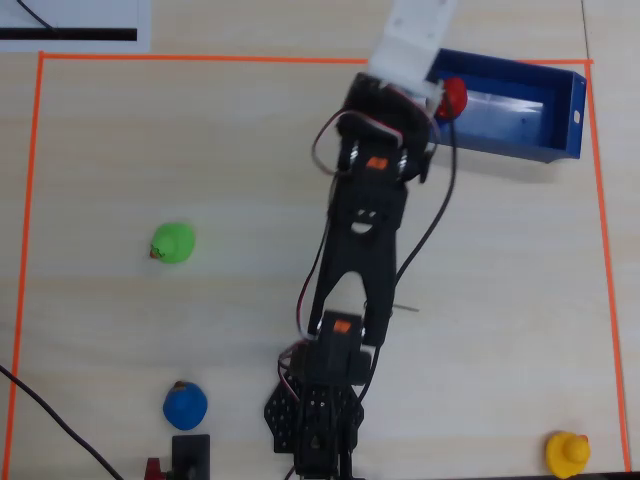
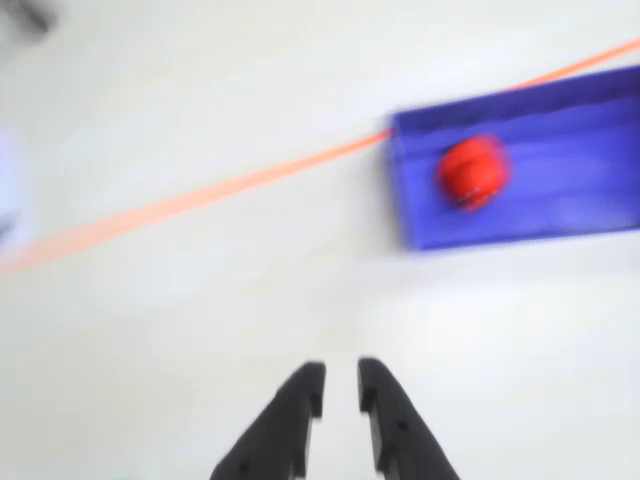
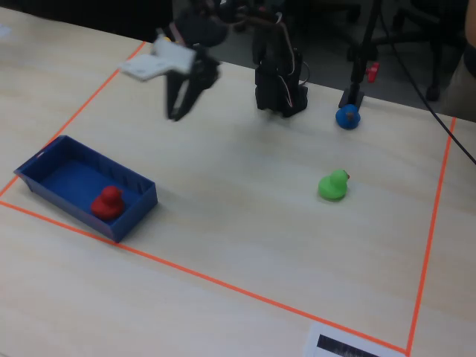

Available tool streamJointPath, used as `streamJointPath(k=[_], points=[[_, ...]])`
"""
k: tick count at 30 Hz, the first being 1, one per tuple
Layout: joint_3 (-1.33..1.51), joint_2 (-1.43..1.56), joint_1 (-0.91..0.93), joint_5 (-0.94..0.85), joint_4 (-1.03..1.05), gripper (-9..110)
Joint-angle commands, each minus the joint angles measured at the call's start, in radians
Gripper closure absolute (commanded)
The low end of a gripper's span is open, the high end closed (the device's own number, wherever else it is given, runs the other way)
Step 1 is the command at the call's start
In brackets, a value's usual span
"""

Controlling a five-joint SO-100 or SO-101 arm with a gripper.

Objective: Grasp red duck and put it into box.

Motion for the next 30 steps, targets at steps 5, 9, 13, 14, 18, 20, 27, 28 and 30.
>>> streamJointPath(k=[5,9,13,14,18,20,27,28,30], points=[[1.353,0.994,-0.181,-0.172,-0.169,101],[1.707,1.304,-0.199,-0.253,-0.156,101],[1.882,1.551,-0.229,-0.264,-0.026,101],[1.904,1.583,-0.232,-0.264,-0.002,101],[1.979,1.641,-0.227,-0.267,0.043,101],[2.0,1.641,-0.225,-0.268,0.031,101],[2.046,1.643,-0.213,-0.249,0.005,101],[2.046,1.643,-0.215,-0.242,0.005,101],[2.046,1.643,-0.215,-0.23,0.006,101]])
